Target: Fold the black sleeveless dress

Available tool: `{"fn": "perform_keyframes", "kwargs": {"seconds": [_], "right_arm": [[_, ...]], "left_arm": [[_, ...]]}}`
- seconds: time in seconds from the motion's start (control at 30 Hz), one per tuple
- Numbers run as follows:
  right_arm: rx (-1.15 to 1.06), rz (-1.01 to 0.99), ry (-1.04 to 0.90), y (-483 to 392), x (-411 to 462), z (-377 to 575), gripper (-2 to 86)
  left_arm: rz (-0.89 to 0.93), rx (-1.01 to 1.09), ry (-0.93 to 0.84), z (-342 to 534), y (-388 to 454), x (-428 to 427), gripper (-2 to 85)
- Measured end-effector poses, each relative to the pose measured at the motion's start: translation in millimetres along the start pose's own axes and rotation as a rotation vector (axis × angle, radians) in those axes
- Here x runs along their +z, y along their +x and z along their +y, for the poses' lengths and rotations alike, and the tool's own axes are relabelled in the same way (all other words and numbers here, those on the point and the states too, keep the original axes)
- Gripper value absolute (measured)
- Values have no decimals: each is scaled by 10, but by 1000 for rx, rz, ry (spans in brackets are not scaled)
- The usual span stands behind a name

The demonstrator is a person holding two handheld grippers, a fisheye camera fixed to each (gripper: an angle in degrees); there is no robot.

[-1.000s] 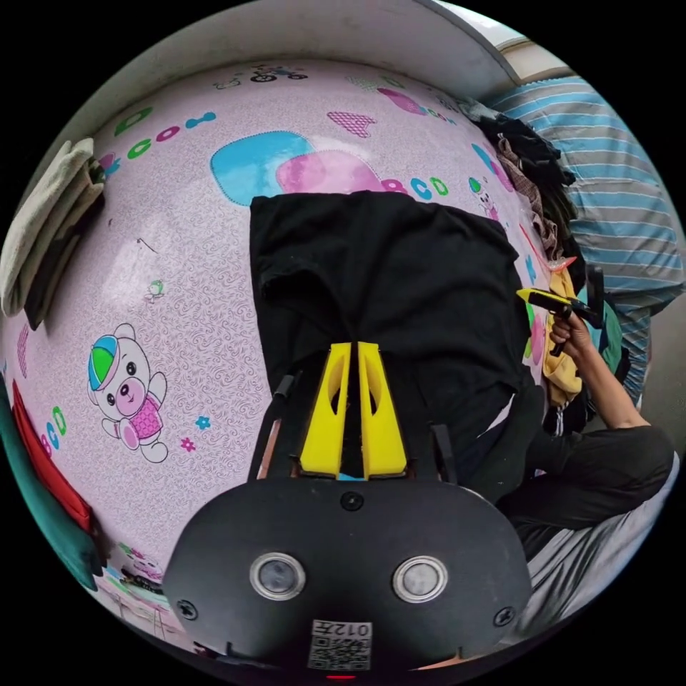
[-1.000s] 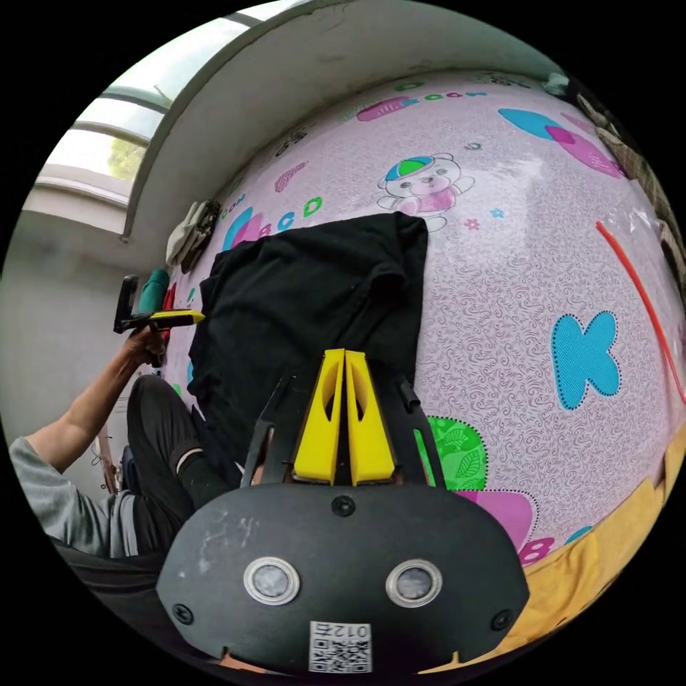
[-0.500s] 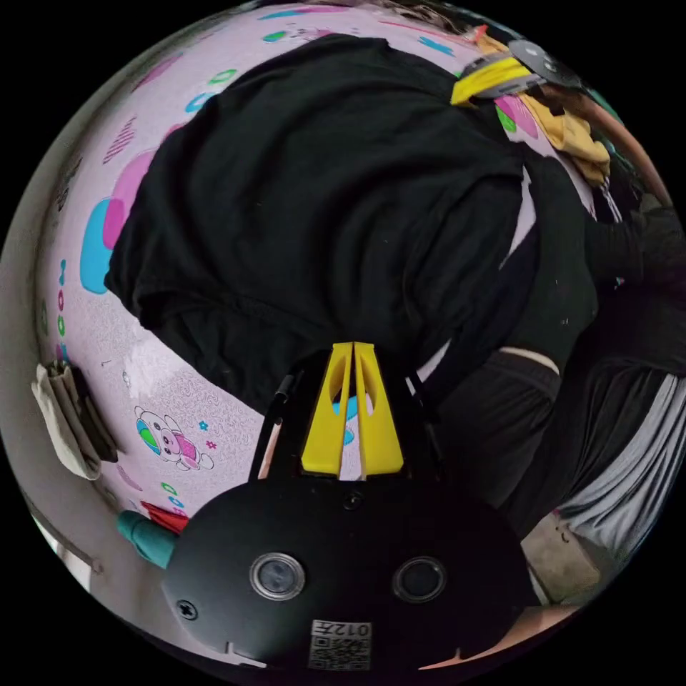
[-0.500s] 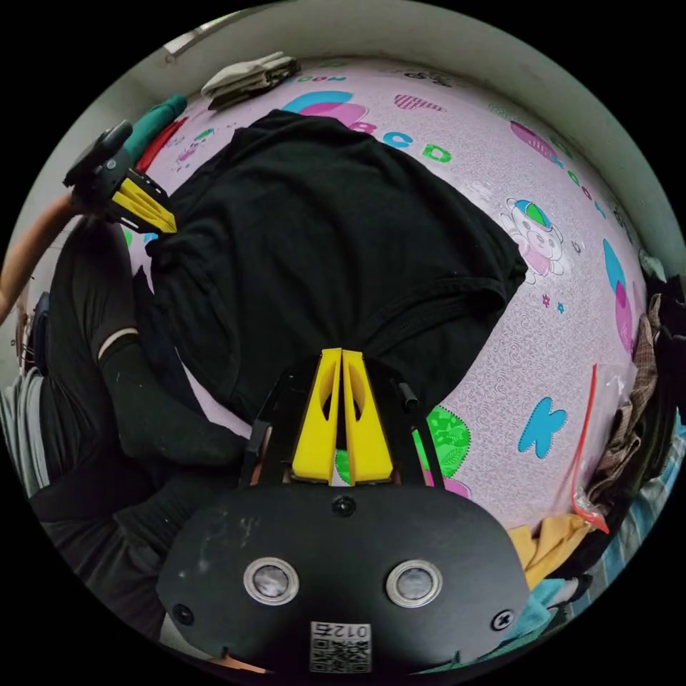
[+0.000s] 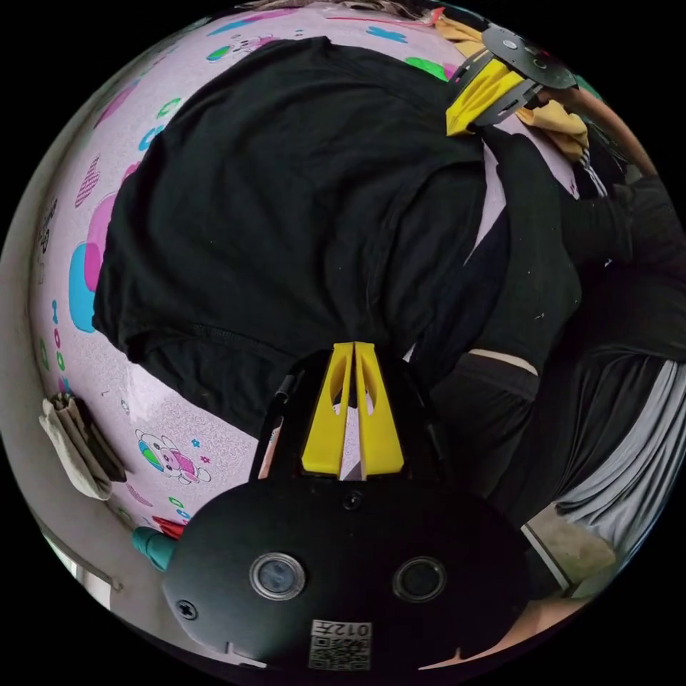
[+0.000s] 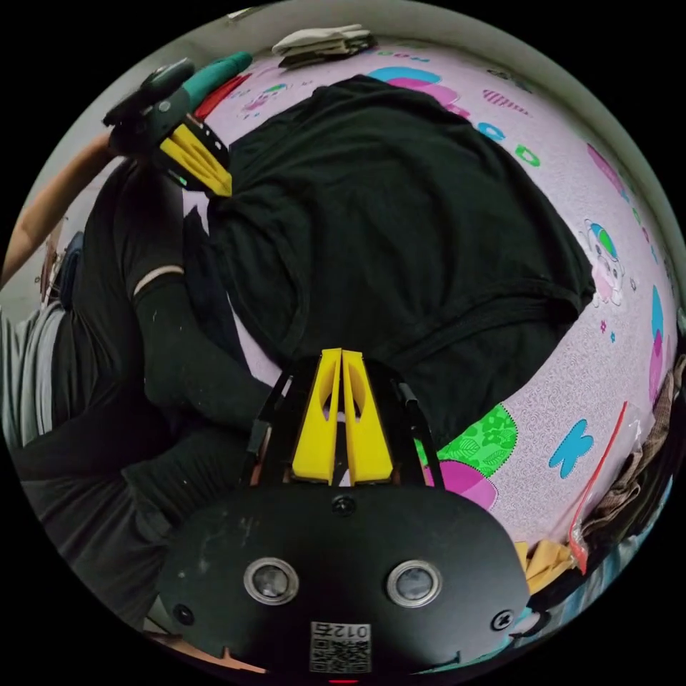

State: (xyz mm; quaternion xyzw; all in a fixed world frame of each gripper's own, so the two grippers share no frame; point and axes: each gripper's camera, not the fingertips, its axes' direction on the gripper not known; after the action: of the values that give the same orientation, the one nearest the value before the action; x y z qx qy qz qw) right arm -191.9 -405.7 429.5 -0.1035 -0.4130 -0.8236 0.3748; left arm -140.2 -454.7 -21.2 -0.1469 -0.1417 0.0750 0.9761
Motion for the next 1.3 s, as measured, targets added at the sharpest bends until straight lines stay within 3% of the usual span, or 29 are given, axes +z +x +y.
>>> {"fn": "perform_keyframes", "kwargs": {"seconds": [0.27,0.4,0.53,0.73,0.83,1.07,1.17,1.3], "right_arm": [[-7,-65,88,-31,-184,-243,-10],[-104,-53,-24,-149,-18,-322,-10],[-127,-77,-28,-121,-91,-385,-10],[-47,-21,104,75,-324,-596,-10],[-28,19,59,137,-237,-652,-10],[-136,-13,-52,116,-207,-612,-9],[-115,77,-28,310,-363,-685,-9],[138,180,121,1018,-781,-712,-8]], "left_arm": [[20,-105,161,-154,-141,-356,0],[40,30,7,-325,40,-168,0],[30,54,-13,-288,52,-191,0],[57,-149,204,-258,-279,-525,0],[43,-199,138,-295,-375,-407,1],[26,-77,29,-81,-346,-389,0],[-48,-206,91,38,-721,-596,0],[-101,-526,290,379,-1496,-969,0]]}}
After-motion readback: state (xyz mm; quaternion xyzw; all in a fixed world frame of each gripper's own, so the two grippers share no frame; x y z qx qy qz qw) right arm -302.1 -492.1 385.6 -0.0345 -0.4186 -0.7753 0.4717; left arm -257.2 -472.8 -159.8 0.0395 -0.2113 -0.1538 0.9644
